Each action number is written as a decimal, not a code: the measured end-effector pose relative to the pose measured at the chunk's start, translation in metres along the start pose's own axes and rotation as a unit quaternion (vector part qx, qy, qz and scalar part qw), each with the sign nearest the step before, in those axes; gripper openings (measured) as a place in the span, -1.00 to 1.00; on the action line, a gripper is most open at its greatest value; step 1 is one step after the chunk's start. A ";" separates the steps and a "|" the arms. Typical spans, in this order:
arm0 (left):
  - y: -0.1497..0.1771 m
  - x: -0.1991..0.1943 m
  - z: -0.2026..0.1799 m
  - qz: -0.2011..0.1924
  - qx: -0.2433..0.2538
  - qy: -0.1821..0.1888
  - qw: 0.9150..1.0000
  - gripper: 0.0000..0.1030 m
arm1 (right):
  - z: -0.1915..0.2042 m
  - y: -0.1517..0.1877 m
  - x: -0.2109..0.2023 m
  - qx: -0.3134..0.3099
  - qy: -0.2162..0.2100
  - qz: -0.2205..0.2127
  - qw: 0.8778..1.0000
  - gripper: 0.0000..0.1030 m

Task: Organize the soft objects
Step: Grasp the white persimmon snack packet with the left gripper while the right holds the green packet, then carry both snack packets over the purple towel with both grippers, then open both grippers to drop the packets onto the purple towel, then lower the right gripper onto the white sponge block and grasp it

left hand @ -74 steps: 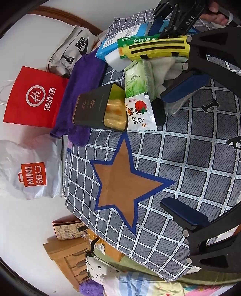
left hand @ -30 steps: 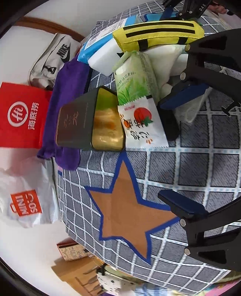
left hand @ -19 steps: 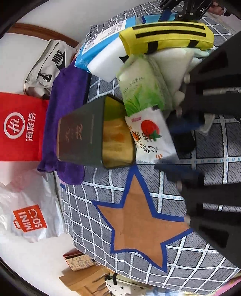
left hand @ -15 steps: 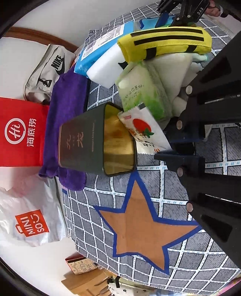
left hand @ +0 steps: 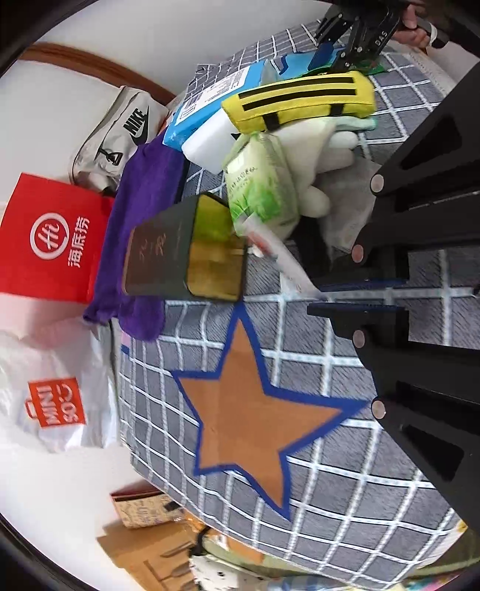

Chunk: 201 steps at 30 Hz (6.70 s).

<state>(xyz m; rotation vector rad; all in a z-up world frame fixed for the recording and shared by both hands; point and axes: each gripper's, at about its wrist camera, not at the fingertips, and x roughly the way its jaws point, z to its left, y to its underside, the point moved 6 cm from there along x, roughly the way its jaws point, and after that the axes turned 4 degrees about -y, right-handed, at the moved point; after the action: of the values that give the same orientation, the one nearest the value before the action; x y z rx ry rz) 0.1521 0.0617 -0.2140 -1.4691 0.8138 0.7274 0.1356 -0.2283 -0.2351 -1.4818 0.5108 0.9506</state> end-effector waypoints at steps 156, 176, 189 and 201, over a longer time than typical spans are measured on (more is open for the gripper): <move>-0.272 0.176 -0.063 0.074 -0.004 0.025 0.997 0.26 | -0.091 -0.276 0.150 0.014 -0.038 0.035 0.999 0.58; -0.209 0.053 -0.025 0.015 -0.011 -0.012 1.000 0.26 | -0.049 -0.232 0.037 0.058 -0.064 -0.019 0.996 0.63; -0.126 0.009 0.015 0.012 -0.040 -0.021 0.999 0.26 | 0.040 -0.163 0.027 -0.009 -0.082 0.030 0.996 0.17; -0.086 0.008 0.026 0.015 -0.061 0.010 0.998 0.26 | 0.065 -0.144 0.050 -0.034 -0.050 0.060 0.996 -0.05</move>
<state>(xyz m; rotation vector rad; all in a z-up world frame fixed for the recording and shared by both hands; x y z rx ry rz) 0.2287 0.0878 -0.1742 -1.5774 0.8195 0.7974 0.2601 -0.1315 -0.1836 -1.4692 0.5036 1.1414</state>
